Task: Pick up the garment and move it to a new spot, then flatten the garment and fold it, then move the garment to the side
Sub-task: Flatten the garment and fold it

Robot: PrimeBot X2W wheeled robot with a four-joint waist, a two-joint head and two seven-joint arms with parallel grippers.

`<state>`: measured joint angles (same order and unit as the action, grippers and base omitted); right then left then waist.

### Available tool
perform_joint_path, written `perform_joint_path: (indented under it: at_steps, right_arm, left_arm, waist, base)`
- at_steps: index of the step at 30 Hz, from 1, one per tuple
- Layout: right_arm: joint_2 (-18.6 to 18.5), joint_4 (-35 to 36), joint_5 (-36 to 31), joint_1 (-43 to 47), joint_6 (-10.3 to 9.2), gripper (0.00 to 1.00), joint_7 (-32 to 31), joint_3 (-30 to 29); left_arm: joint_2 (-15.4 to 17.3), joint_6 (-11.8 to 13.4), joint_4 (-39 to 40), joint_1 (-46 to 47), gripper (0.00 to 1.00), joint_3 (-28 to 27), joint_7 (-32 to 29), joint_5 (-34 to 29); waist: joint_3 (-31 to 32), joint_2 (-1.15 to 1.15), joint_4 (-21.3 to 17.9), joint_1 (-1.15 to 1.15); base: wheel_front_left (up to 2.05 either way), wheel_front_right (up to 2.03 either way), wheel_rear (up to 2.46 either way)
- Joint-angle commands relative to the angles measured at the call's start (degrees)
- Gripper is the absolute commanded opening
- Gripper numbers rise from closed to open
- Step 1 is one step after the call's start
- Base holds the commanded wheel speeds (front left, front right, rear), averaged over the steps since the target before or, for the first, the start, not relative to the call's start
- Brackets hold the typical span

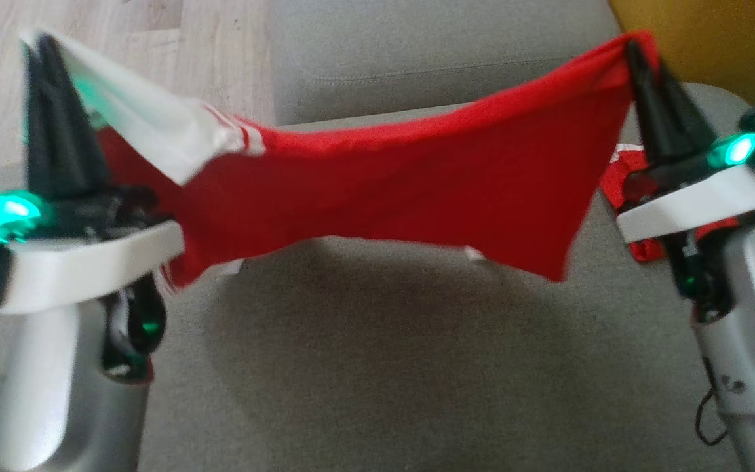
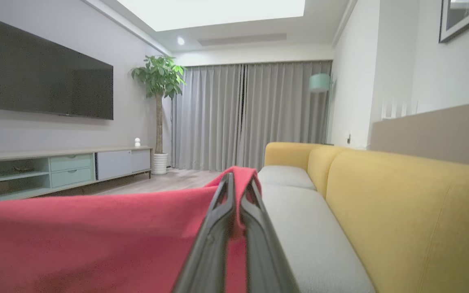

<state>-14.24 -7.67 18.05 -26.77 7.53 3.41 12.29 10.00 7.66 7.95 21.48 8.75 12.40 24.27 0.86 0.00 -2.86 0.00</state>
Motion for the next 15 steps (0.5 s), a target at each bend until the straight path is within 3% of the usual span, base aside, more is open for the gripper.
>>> perform_joint_path:
  at_steps: [1,9,15]
  right_arm:
    - [-0.54,2.82,-0.46,-2.6,-0.04,0.0,-0.5,0.19]
    - [-0.38,18.17,-2.13,-0.53,-0.04,0.0,-7.38,-3.59]
    - [0.94,22.47,-3.15,-1.82,-0.04,0.0,-13.35,-5.87]
  left_arm:
    - [1.64,0.35,2.91,3.55,0.0,-2.55,-0.3,-0.22]
    - [2.71,3.3,17.63,6.06,0.0,-5.63,-5.07,1.11]
    - [4.69,3.07,15.52,11.18,0.0,-6.08,-10.0,2.4]
  waist:
    - [0.17,0.0,-0.18,0.0]
    - [-0.28,0.0,-1.29,0.0]
    - [-4.75,0.0,-1.6,0.0]
  base:
    - [0.0,0.0,0.0]
    - [0.0,0.0,0.0]
    - [0.0,0.0,0.0]
